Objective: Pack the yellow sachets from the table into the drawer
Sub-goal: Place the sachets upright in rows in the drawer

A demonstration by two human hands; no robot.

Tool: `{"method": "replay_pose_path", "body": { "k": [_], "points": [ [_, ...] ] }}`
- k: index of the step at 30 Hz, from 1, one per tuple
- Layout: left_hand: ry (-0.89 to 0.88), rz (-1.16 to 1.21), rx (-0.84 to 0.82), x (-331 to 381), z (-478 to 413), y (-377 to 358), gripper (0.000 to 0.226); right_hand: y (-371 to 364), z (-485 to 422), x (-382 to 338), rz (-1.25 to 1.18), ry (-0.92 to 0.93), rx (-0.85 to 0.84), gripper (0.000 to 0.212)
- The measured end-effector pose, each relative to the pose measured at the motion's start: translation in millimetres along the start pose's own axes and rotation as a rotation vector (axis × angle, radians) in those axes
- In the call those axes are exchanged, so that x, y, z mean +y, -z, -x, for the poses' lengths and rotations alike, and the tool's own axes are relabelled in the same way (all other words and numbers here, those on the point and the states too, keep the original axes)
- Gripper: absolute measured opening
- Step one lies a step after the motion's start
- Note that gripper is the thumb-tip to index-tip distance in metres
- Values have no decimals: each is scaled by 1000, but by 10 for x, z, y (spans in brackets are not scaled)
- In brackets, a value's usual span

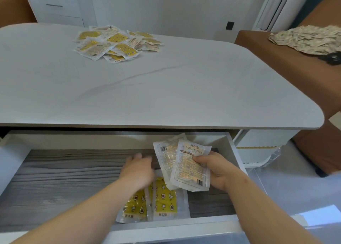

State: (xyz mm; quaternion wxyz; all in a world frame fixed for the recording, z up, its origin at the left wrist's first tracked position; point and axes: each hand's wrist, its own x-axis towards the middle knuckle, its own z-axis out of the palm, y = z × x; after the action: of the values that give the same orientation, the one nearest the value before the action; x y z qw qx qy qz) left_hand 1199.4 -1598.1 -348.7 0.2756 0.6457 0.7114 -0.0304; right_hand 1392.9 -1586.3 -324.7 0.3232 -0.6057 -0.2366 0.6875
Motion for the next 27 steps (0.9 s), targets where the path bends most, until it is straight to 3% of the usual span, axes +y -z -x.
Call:
{"method": "replay_pose_path", "body": {
  "k": [1, 2, 4, 5, 6, 9, 11, 13, 15, 19, 21, 23, 27],
  "points": [
    [6, 191, 45, 9, 10, 69, 32, -4, 5, -2, -4, -7, -12, 24],
    [30, 526, 36, 33, 41, 134, 29, -9, 9, -3, 0, -10, -20, 25],
    [68, 1242, -232, 134, 159, 252, 31, -17, 20, -3, 23, -8, -41, 25],
    [59, 1408, -311, 150, 179, 258, 29, -18, 22, 1, 40, -3, -48, 25],
    [20, 1425, -317, 155, 175, 238, 23, -20, 26, 5, 58, 10, -51, 25],
    [-93, 1141, -17, 151, 143, 149, 20, -30, 42, 6, 111, 101, -17, 24],
    [-160, 984, 150, 118, 126, 134, 23, -8, 65, 0, 301, 247, 62, 21],
    [-252, 746, 264, 106, 136, 119, 21, 55, 104, -28, 566, 414, 139, 10],
    [-344, 532, 321, 101, 164, 105, 22, 145, 117, -48, 702, 519, 173, 14],
    [-488, 83, 192, 146, 142, -15, 16, 304, 115, -12, 875, 519, 153, 24],
    [-534, -70, 85, 117, 107, -77, 19, 320, 118, -19, 870, 550, 245, 32],
    [-547, -136, -15, 89, 78, -127, 27, 331, 136, -51, 744, 593, 361, 41],
    [-587, -137, -186, 62, 60, -198, 25, 250, 181, -84, 570, 666, 401, 40]
  ]
}}
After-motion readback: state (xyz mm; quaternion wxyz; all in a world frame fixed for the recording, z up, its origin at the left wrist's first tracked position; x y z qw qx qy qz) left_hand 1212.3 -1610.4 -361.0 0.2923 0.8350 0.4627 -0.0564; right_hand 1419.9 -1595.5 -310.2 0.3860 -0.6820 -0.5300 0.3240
